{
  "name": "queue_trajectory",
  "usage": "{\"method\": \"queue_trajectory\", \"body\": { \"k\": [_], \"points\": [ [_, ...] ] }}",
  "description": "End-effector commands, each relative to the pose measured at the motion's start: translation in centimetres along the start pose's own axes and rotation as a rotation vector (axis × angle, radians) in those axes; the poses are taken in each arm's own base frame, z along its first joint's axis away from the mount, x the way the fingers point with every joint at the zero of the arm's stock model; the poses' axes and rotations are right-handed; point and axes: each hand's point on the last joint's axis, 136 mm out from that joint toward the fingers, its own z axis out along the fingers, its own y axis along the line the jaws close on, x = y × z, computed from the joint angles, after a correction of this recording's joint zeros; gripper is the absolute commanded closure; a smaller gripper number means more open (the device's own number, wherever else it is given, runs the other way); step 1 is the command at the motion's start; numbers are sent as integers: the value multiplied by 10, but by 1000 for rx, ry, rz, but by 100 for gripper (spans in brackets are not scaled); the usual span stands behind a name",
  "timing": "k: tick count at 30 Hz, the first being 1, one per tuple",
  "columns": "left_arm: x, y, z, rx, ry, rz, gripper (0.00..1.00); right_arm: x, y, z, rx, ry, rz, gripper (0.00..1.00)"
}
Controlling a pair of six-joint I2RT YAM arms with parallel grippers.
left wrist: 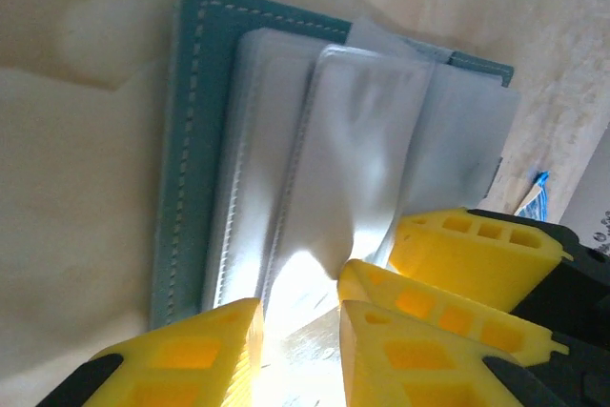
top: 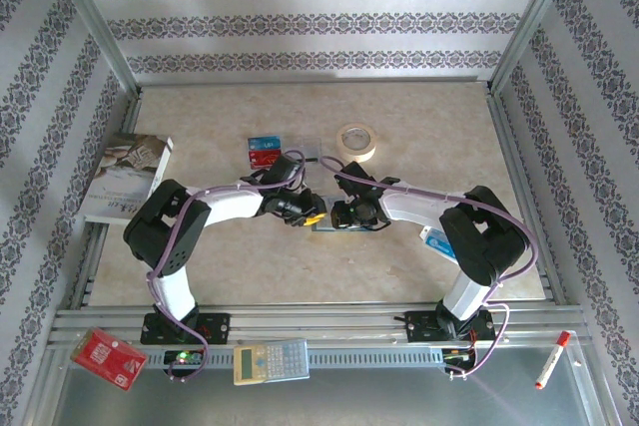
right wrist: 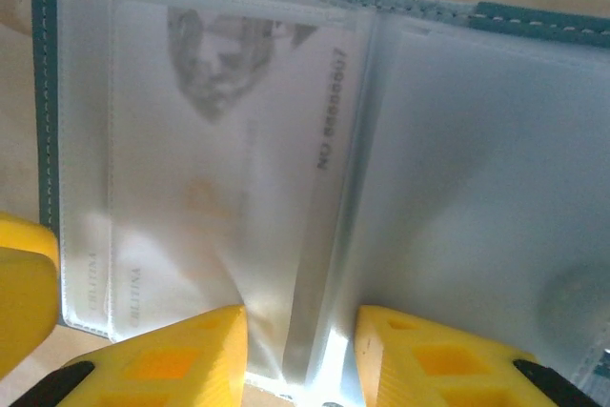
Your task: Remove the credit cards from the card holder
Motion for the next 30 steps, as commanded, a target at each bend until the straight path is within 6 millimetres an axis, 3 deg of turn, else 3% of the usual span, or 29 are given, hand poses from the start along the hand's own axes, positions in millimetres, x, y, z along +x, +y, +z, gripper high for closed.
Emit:
{"method": "queue_trajectory", "body": {
  "k": [1,13,19,27,30],
  "points": [
    [5,-4,6,-3,29,21,74,25,-22,15,57,82,34,62],
    [10,24,11,-151,38,28,72,25,-20,16,9,91,65,62],
    [18,17,22,-121,73,44,73,23,-15,17,-61,95,102,62],
    [17,11,18,-139,74,103,78,20,-5,15,-188,106,153,62],
    [17,-4,17,-70,76,118,78,19,-5,15,-209,106,165,62]
  ]
}}
